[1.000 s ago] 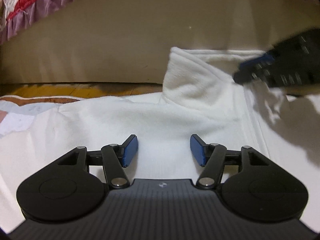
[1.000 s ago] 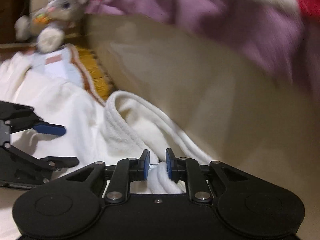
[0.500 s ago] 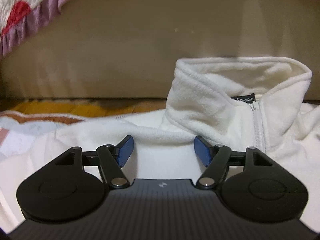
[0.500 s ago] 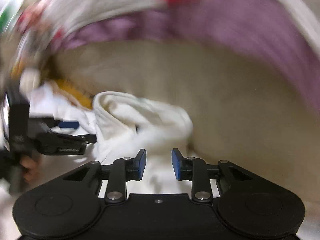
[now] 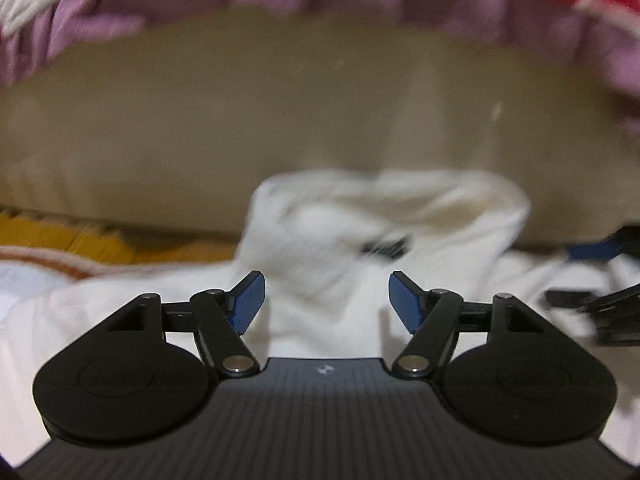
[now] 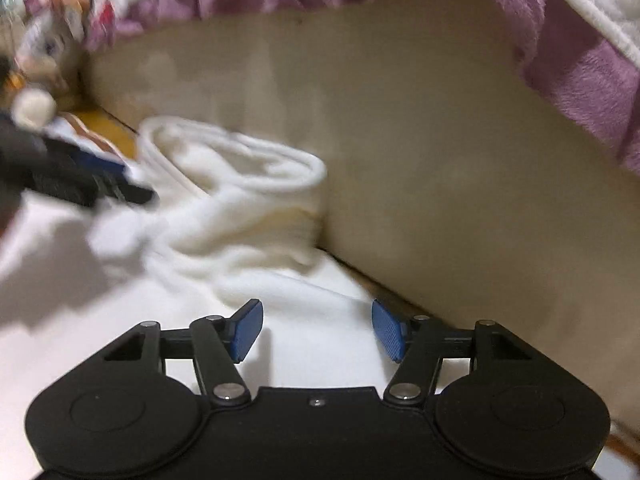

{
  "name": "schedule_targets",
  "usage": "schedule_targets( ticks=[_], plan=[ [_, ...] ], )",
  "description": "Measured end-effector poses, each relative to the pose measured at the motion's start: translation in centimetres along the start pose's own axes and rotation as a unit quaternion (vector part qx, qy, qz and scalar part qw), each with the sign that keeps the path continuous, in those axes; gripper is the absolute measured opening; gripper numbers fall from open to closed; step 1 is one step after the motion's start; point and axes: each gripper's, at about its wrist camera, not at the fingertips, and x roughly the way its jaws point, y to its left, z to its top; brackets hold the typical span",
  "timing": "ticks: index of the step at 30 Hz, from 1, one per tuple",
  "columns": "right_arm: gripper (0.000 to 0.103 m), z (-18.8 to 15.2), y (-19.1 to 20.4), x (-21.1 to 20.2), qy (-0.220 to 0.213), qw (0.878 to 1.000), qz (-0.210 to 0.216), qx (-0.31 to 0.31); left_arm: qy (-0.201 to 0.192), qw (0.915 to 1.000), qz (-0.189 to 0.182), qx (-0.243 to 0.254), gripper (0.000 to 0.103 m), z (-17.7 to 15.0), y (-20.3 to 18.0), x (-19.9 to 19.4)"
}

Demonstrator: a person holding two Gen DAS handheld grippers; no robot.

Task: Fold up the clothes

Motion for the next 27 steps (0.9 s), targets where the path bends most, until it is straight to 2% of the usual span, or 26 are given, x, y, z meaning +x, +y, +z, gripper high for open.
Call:
schedule_targets(
  ticks=[2, 5, 7, 9, 10, 11, 12, 14, 16, 20, 22, 25, 26, 27],
  plan=[
    [0.066, -0.5, -2.0, 0.4, 0.017, 0.999, 0.005, 0.045, -0.021, 0.9986, -0.047, 0.01, 0.068, 0.5, -1.2, -0.7],
    [0.064, -1.4, -5.0, 1.1, 0.043, 0.992, 0.017, 0.115, 0.0, 0.9941, -0.105, 0.029, 0.068, 1.3, -3.5, 0.2],
    [0.065, -1.5, -6.1, 1.1, 0.049, 0.989, 0.045, 0.132, 0.01, 0.9928, -0.112, 0.042, 0.068, 1.5, -5.0, 1.2],
    [0.065, -1.4, -6.5, 0.3, 0.056, 0.987, 0.072, 0.131, 0.023, 0.9937, -0.102, 0.04, 0.068, 1.9, -6.0, 2.9],
    [0.066, -1.3, -6.7, -0.2, 0.054, 0.986, 0.085, 0.132, 0.033, 0.995, -0.088, 0.035, 0.047, 2.0, -6.2, 3.9],
    [0.066, -1.4, -6.9, -0.8, 0.051, 0.984, 0.1, 0.14, 0.046, 0.9966, -0.064, 0.026, 0.012, 2.2, -6.2, 5.0],
    [0.066, -1.6, -7.2, -1.1, 0.05, 0.98, 0.117, 0.152, 0.052, 0.9975, -0.047, 0.012, 0.009, 2.3, -5.9, 5.5],
    [0.066, -1.9, -7.7, -1.1, 0.049, 0.974, 0.14, 0.17, 0.026, 0.9992, -0.017, -0.027, 0.009, 2.5, -4.8, 5.2],
    [0.066, -2.5, -8.5, -0.9, 0.053, 0.969, 0.143, 0.193, 0.007, 0.999, -0.001, -0.044, 0.009, 2.8, -4.2, 4.4],
    [0.065, -3.0, -9.5, -0.1, 0.062, 0.964, 0.137, 0.22, -0.001, 0.9991, 0.001, -0.043, 0.009, 3.1, -4.3, 3.6],
    [0.067, -2.9, -9.6, 0.0, 0.054, 0.962, 0.128, 0.235, -0.016, 0.997, -0.006, -0.075, 0.009, 3.2, -3.8, 2.9],
    [0.071, -2.9, -8.2, 1.2, 0.046, 0.97, 0.114, 0.21, -0.025, 0.9938, -0.015, -0.108, 0.009, 3.2, -3.0, 2.5],
    [0.067, -2.9, -7.5, 1.3, 0.039, 0.976, 0.105, 0.186, -0.026, 0.9933, -0.016, -0.112, 0.009, 3.2, -2.9, 2.4],
    [0.049, -2.9, -6.6, 1.2, 0.025, 0.984, 0.092, 0.151, -0.03, 0.9927, -0.019, -0.115, 0.009, 3.1, -2.9, 2.3]
  ],
)
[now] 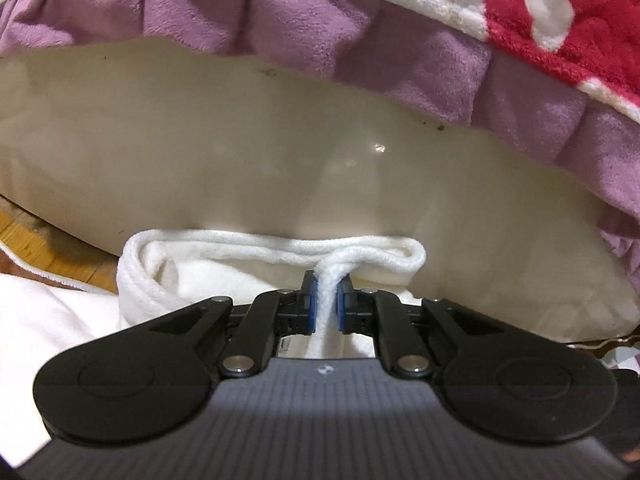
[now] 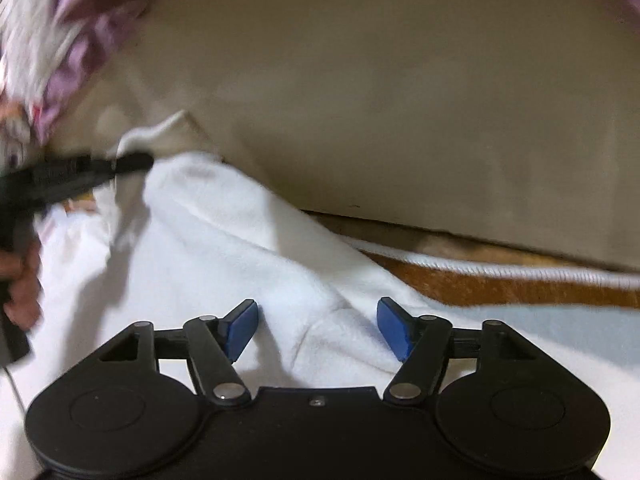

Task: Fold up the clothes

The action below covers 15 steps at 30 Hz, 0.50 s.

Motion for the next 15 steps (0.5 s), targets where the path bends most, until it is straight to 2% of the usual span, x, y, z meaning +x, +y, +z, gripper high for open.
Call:
schedule_targets(
  ticks=[1, 3, 4, 5, 7, 8, 10, 13, 15],
  plan=[
    [0.01, 0.2, 0.5, -0.3, -0.009, 1.0, -0.014, -0.019, -0.002, 1.0, -0.002, -0.005, 0.009, -0.1, 0.0, 0.0],
    [0.009, 0.6, 1.3, -0.9, -0.027, 0.997, -0.044, -0.051, 0.004, 0.9998, 0.006, -0.019, 0.01, -0.3, 0.2, 0.3],
    [0.009, 0.8, 1.1, -1.2, -0.027, 0.997, -0.048, -0.045, 0.011, 0.9995, 0.012, -0.027, 0.017, -0.5, 0.3, 0.6],
    [0.009, 1.1, 0.7, -1.4, -0.024, 0.998, -0.05, -0.036, 0.029, 0.9987, 0.023, -0.033, 0.038, -0.7, 0.4, 1.4],
    [0.009, 1.1, 0.3, -0.7, -0.008, 0.997, -0.063, -0.033, 0.057, 0.9966, 0.055, -0.021, 0.059, -1.2, 0.5, 2.7],
    [0.009, 0.7, 0.2, 0.3, 0.009, 0.996, -0.074, -0.042, 0.065, 0.9958, 0.065, -0.005, 0.059, -1.4, 0.5, 3.1],
    [0.009, 0.3, -0.1, 0.8, 0.006, 0.996, -0.075, -0.038, 0.069, 0.9956, 0.063, 0.01, 0.059, -1.4, 0.8, 2.8],
    [0.012, 1.0, -0.1, 0.1, 0.009, 0.996, -0.08, -0.049, 0.057, 0.9975, 0.041, -0.007, 0.06, -0.3, 1.7, -0.5],
    [0.012, 0.6, -0.6, 0.0, 0.014, 0.996, -0.077, -0.038, 0.041, 0.9985, 0.034, 0.009, 0.065, 0.2, 2.4, -3.7]
  ],
)
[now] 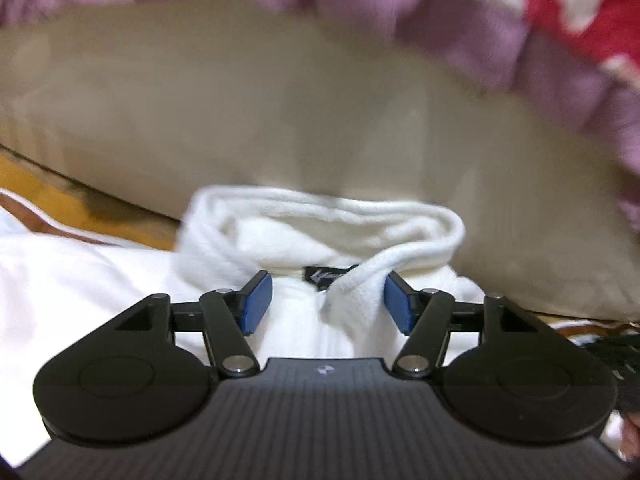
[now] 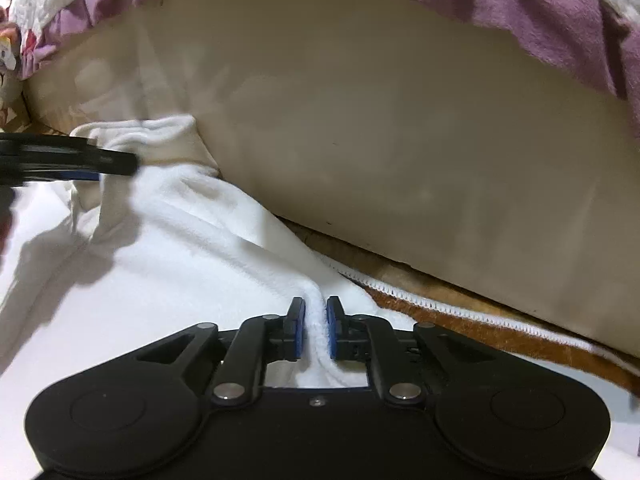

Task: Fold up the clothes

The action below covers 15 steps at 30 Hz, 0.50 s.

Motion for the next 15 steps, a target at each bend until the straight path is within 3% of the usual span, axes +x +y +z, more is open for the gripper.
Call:
schedule_targets(
  ticks=[2, 4, 7, 10, 12, 13, 15],
  plan=[
    [0.013, -0.3, -0.3, 0.4, 0.004, 1.0, -0.001, 0.007, -0.015, 0.9995, 0.027, 0.009, 0.074, -0.6, 2.1, -2.8],
    [0.013, -0.2, 0.1, 0.6, 0.008, 1.0, -0.013, -0.006, -0.025, 0.9977, 0.062, 0.01, 0.074, -1.5, 4.8, -5.4],
    [0.017, 0.1, 1.0, 0.8, 0.009, 0.999, -0.036, -0.024, -0.021, 0.9886, 0.149, -0.008, 0.074, -2.5, 9.2, -8.0],
    [0.032, 0.8, 2.3, 0.1, -0.015, 0.997, -0.06, -0.044, -0.011, 0.9732, 0.224, -0.052, 0.074, -3.3, 14.4, -10.4],
    [0.04, 1.1, 3.0, -1.1, -0.047, 0.995, -0.071, -0.057, -0.007, 0.9575, 0.279, -0.073, 0.074, -4.0, 17.7, -12.1],
    [0.04, 1.3, 3.1, -1.5, -0.063, 0.995, -0.062, -0.055, -0.004, 0.9479, 0.305, -0.093, 0.074, -4.5, 19.3, -13.4],
    [0.04, 1.6, 3.0, -1.8, -0.077, 0.997, -0.004, -0.021, -0.001, 0.9257, 0.353, -0.137, 0.074, -5.5, 22.5, -15.9]
  ],
)
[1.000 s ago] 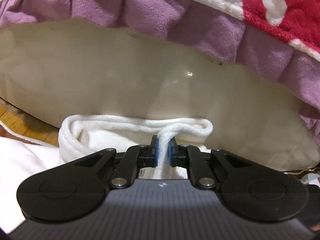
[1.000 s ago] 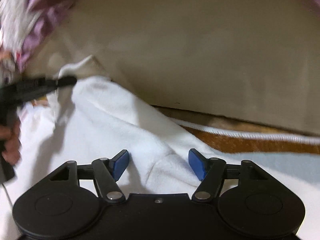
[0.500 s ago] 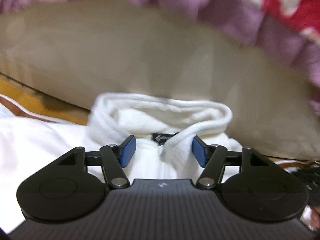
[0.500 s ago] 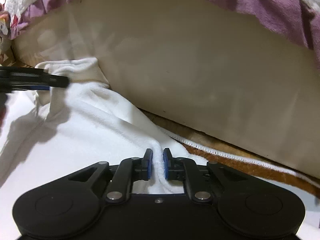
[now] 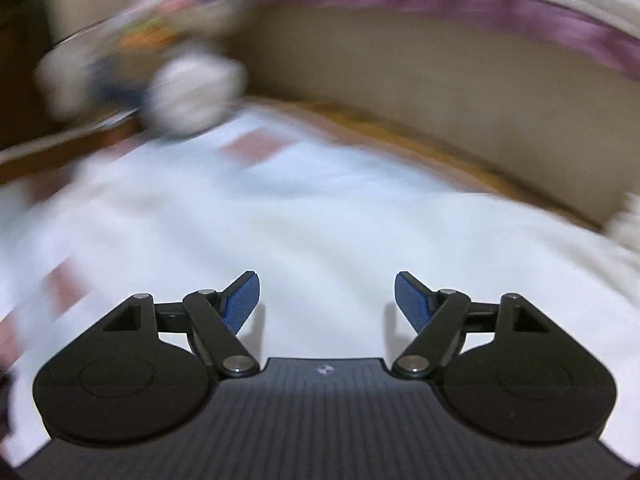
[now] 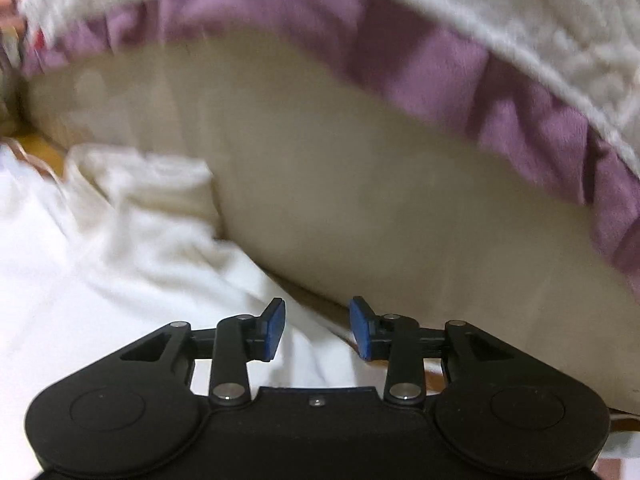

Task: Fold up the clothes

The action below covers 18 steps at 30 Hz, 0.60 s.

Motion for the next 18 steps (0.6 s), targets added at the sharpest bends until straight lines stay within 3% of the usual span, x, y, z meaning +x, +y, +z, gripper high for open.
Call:
schedule_targets(
  ticks=[2, 5, 6, 8, 9, 10, 11, 14, 17, 18],
  plan=[
    [0.041, 0.4, -0.1, -0.2, -0.006, 0.998, 0.057, 0.037, 0.012, 0.9969, 0.033, -0.071, 0.074, -0.1, 3.6, 0.7],
    [0.042, 0.4, 0.5, 0.1, 0.002, 0.988, 0.13, 0.08, 0.013, 0.9814, 0.032, -0.189, 0.074, -0.9, 9.2, 1.4],
    [0.043, 0.3, 0.8, 0.2, 0.006, 0.984, 0.15, 0.091, 0.011, 0.9699, 0.019, -0.243, 0.074, -1.4, 10.9, 1.7],
    [0.047, 0.1, 1.5, 0.1, 0.016, 0.979, 0.177, 0.101, 0.007, 0.9311, -0.019, -0.364, 0.074, -3.3, 14.8, 2.8],
    [0.047, -0.1, 2.1, 0.3, 0.024, 0.977, 0.185, 0.103, 0.005, 0.917, -0.025, -0.398, 0.074, -3.7, 15.8, 3.3],
    [0.047, -0.3, 2.8, 0.6, 0.03, 0.976, 0.19, 0.098, -0.003, 0.9122, -0.025, -0.409, 0.074, -3.9, 15.9, 3.8],
    [0.047, -0.5, 3.5, 0.9, 0.036, 0.976, 0.194, 0.092, -0.008, 0.9102, -0.021, -0.414, 0.074, -4.0, 16.0, 4.4],
    [0.047, -0.5, 5.3, 0.6, 0.05, 0.976, 0.204, 0.058, -0.018, 0.9239, 0.015, -0.382, 0.074, -2.9, 16.3, 5.4],
    [0.047, -0.8, 6.7, 0.7, 0.06, 0.974, 0.216, 0.041, -0.042, 0.9292, 0.036, -0.365, 0.074, -2.2, 17.0, 5.8],
    [0.047, -0.8, 7.1, 0.8, 0.065, 0.972, 0.221, 0.04, -0.042, 0.9357, 0.053, -0.346, 0.074, -1.8, 17.2, 6.0]
  ],
)
